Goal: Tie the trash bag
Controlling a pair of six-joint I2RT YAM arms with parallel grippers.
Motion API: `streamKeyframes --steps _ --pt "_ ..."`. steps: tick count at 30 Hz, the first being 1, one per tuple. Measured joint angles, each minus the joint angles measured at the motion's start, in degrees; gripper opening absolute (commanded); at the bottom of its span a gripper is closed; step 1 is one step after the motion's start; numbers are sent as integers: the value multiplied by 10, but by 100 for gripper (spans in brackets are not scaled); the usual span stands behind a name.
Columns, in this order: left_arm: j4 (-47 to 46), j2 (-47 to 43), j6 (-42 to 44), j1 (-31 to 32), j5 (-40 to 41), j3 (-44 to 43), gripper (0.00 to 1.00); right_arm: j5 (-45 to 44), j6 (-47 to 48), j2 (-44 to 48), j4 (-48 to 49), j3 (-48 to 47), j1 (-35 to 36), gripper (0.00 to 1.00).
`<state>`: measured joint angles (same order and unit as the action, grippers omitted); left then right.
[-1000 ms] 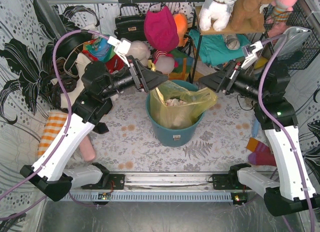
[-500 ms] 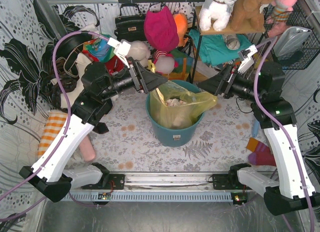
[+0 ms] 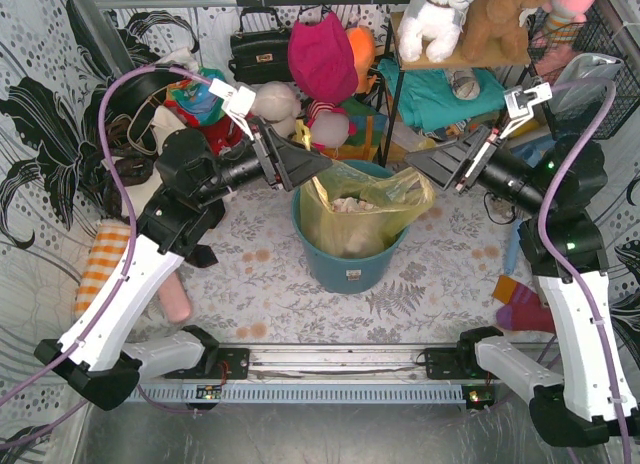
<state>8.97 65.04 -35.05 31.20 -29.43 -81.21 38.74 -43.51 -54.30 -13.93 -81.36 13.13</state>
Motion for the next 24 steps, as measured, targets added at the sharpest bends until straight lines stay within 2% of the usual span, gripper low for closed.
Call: streamKeyframes --steps 13,18,24 --pt "1 -2 2 0 0 4 66 -89 91 3 -225 -73 0 82" --pt "1 -2 2 0 0 4 66 -100 100 2 -246 -63 0 83" --pt "1 -2 4 0 0 5 66 -93 85 0 -214 0 0 82"
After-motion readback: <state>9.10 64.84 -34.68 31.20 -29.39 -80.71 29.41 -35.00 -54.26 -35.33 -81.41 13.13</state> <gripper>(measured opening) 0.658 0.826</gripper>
